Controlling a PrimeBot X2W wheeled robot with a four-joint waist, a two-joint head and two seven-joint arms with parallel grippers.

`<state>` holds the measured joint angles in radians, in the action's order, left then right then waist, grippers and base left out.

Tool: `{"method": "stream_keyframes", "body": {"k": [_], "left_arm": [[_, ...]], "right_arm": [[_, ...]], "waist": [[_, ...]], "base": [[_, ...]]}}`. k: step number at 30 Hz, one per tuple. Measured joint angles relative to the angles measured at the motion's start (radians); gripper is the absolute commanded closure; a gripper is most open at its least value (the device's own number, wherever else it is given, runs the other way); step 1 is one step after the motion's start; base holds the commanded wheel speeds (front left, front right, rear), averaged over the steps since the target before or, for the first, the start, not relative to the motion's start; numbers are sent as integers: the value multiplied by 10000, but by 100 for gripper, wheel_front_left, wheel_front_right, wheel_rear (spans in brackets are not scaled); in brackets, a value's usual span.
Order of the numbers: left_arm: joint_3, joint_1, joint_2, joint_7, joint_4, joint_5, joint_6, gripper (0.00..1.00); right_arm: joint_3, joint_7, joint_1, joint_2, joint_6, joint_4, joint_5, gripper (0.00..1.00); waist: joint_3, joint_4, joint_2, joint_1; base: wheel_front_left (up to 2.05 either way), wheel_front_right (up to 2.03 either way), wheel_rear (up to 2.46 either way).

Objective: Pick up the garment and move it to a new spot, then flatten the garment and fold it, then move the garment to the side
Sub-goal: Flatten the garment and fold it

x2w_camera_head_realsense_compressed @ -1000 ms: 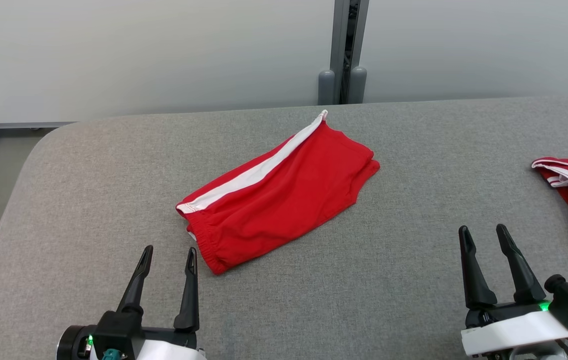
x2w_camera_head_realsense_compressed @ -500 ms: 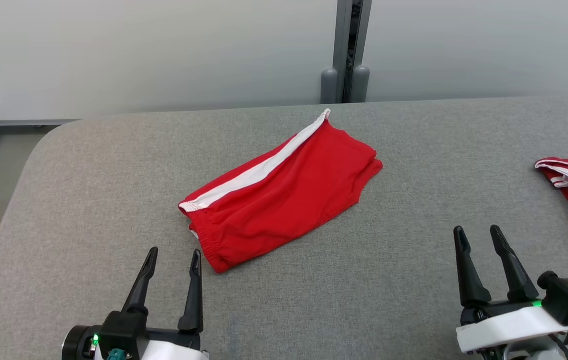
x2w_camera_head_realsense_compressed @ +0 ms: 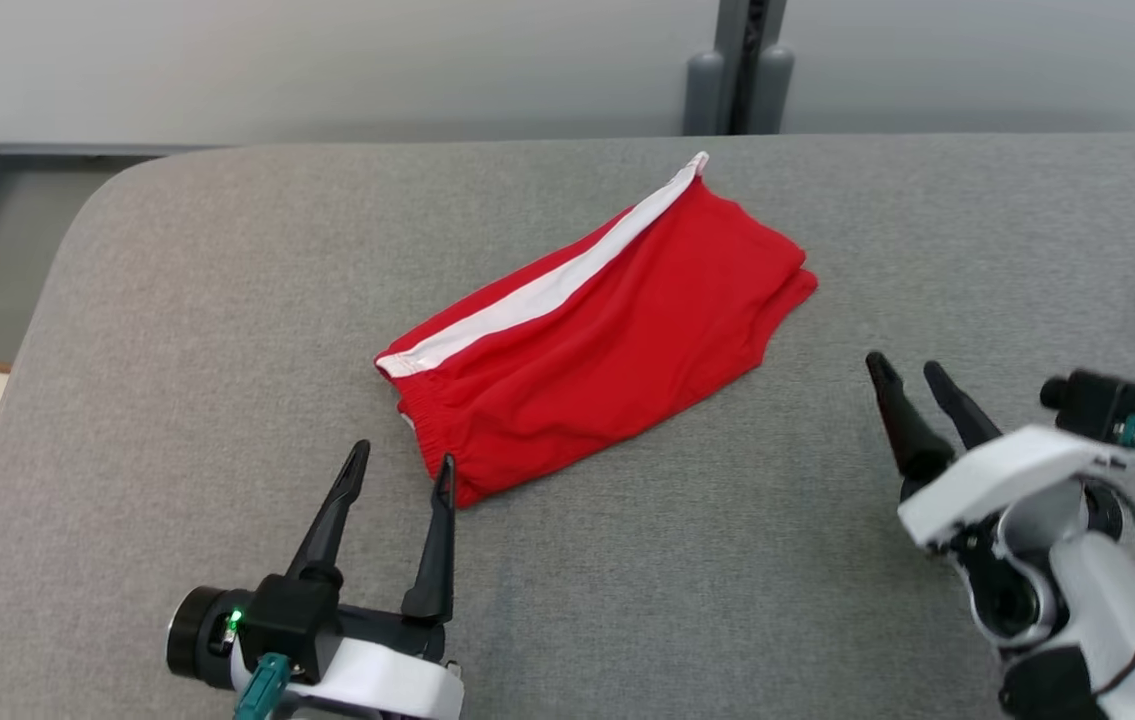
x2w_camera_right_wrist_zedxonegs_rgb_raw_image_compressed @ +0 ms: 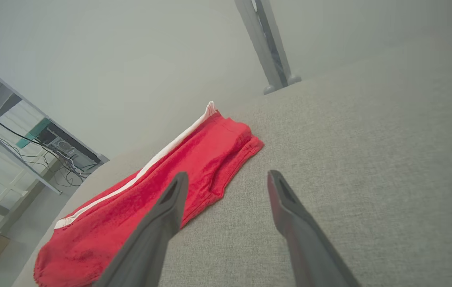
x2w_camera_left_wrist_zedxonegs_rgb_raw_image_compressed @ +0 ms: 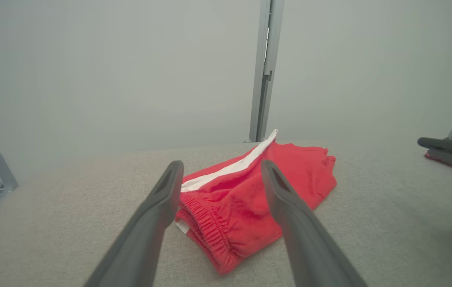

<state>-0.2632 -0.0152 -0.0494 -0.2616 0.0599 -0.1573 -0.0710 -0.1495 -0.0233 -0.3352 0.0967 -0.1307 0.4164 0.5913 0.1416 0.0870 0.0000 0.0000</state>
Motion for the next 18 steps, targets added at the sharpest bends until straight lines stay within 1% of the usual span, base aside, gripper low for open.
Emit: {"method": "stream_keyframes", "body": {"k": [1,2,7,10,12,18], "left_arm": [[-150,-151,4,0,48,-48,8,0],[-226,-207,6,0,58,-88,8,0],[-512,-360,8,2,408,-445,-10,0],[-529,-474,-6,2,616,-596,-50,0],[-591,-630,-6,0,629,-667,-52,0],[-874,-670,-6,0,1089,-955,-146,0]], "right_arm": [[174,662,-606,27,0,472,700,0],[270,961,-898,33,0,700,991,0],[771,2006,-2182,301,0,2155,1605,0],[1009,2663,-2781,345,2,3248,1578,0],[1187,2897,-3205,357,2,3837,1490,0],[2213,3095,-4443,324,0,5707,1202,0]], "waist": [[160,149,0,0],[229,237,0,0],[559,743,0,0],[718,1081,0,0],[830,1307,0,0],[1037,1992,0,0]], "base": [[0,0,0],[0,0,0],[0,0,0],[0,0,0],[0,0,0],[0,0,0]]}}
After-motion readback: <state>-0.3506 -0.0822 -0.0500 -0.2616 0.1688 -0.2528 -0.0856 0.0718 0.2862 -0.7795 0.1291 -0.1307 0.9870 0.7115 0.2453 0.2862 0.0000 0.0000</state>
